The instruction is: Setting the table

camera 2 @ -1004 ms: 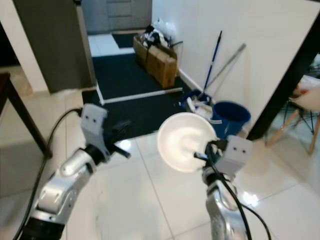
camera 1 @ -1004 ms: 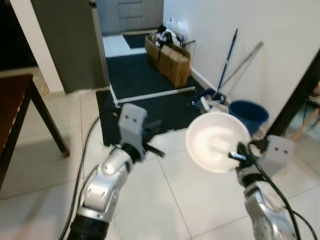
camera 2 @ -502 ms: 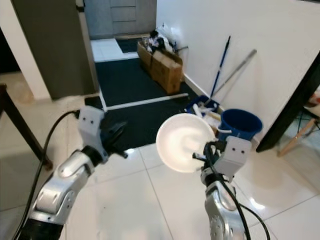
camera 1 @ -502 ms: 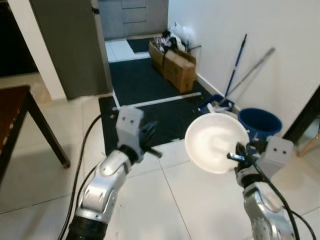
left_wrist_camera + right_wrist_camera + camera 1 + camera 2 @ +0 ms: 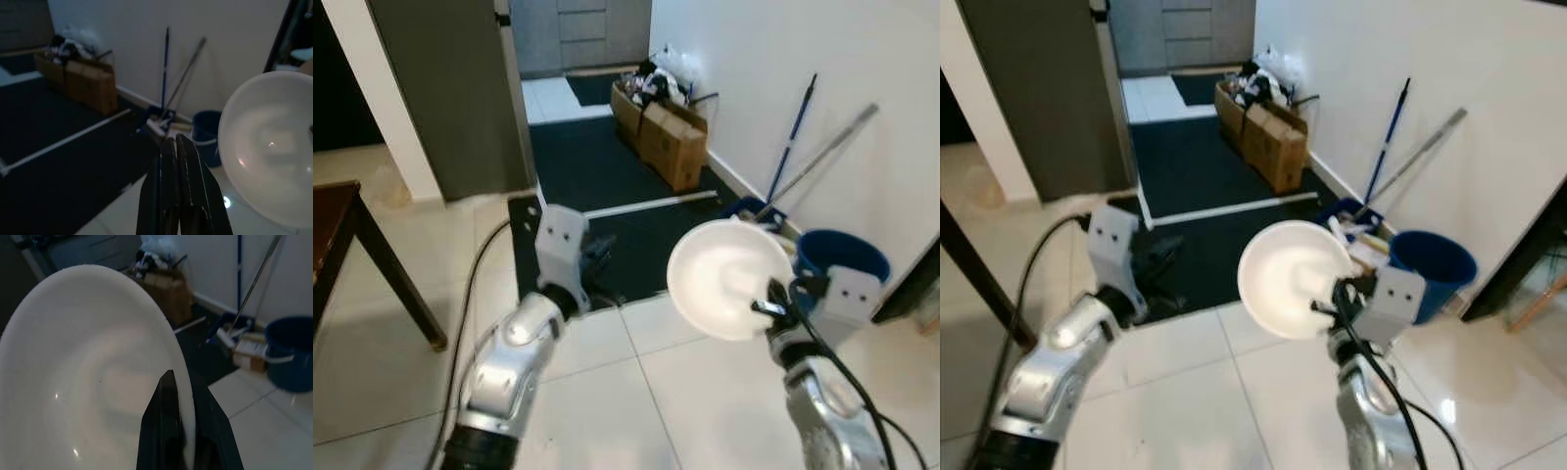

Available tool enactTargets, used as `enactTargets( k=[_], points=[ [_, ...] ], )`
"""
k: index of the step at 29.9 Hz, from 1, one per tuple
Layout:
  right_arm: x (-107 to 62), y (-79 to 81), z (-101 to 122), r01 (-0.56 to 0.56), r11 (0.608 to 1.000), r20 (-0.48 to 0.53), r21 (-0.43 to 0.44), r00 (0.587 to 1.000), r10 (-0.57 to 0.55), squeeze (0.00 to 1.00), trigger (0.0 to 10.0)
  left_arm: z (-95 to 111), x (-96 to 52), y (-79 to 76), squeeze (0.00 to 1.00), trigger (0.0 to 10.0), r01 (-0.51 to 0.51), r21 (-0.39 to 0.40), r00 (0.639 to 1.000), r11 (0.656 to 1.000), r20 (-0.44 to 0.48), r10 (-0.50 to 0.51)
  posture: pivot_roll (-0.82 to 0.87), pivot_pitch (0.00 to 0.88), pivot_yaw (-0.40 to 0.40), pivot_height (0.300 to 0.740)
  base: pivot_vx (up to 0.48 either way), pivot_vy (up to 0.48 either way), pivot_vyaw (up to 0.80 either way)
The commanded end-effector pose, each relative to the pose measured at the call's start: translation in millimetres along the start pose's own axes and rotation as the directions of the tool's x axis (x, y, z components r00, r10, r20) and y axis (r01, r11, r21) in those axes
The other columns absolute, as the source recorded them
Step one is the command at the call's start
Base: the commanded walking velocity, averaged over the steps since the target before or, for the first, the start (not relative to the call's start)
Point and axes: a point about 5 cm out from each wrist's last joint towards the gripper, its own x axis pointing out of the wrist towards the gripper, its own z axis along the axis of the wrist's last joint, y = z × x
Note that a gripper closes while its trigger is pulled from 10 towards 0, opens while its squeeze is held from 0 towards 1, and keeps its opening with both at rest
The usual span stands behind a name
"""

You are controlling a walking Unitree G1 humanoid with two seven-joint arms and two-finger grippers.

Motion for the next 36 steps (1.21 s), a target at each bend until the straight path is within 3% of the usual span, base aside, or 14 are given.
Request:
enactTargets(
  k=[1,36],
  points=[
    [-1.5,3.4,-0.3,-0.011,1.0,0.005,0.011,1.0,0.011,0.0,10.0,-2.6,-3.4,4.7,0.0,10.0,-0.013,0.01,1.0,1.0,-0.016,0.013,0.05,0.085,0.063,0.74,0.424,0.0,0.0],
    [-3.2,7.3,-0.2,-0.032,0.999,0.006,0.021,0.999,0.032,0.0,10.0,-1.0,-3.3,5.6,0.0,10.0,-0.011,0.013,1.0,1.0,-0.017,0.011,0.06,0.097,0.068,0.74,0.423,0.0,0.0]
  ],
)
